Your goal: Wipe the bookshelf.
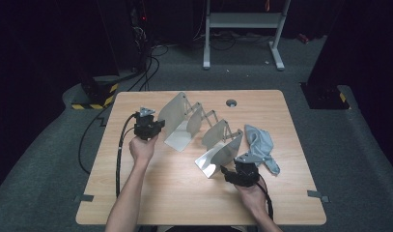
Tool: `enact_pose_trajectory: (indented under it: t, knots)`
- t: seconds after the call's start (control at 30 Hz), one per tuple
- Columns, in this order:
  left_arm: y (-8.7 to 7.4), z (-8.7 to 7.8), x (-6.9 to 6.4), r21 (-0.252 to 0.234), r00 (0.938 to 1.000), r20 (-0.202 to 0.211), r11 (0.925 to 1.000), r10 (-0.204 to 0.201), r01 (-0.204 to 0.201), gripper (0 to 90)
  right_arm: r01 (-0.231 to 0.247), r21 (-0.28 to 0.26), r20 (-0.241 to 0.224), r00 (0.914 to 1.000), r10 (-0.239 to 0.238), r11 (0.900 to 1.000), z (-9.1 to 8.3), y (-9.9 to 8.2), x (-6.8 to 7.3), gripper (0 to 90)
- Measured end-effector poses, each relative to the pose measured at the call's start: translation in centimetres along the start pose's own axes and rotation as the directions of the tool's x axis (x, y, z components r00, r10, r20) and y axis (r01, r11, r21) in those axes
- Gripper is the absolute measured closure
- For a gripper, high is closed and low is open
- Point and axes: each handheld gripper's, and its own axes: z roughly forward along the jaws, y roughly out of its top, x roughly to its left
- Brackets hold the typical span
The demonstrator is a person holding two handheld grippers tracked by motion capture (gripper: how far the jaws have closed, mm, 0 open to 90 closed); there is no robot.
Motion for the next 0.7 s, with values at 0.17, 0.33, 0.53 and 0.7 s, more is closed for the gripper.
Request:
enact_pose_trajectory:
  t: [0.17,0.33,0.53,0.7]
  knots:
    - [-0.2,-0.2,-0.5,-0.003,0.9998,0.013,0.9999,0.013,-0.013,87.2,-0.014,-0.010,0.011,0.9998,0.015,0.9998,-0.1,0.2,-0.4,36.6]
    - [-0.5,-0.6,-0.7,0.000,0.9997,0.015,0.9998,0.021,-0.021,87.6,-0.027,-0.014,0.023,0.9994,0.027,0.9995,-0.1,0.2,-0.9,36.9]
    - [-0.8,-1.0,-0.9,0.002,0.9993,0.018,0.9995,0.032,-0.032,87.6,-0.049,-0.025,0.031,0.9983,0.050,0.9985,-0.2,0.2,-1.5,37.1]
    - [-0.9,-1.3,-1.2,0.009,0.9990,0.019,0.9992,0.040,-0.040,87.2,-0.019,-0.019,-0.001,0.9998,0.019,0.9996,-0.4,0.3,-0.2,35.8]
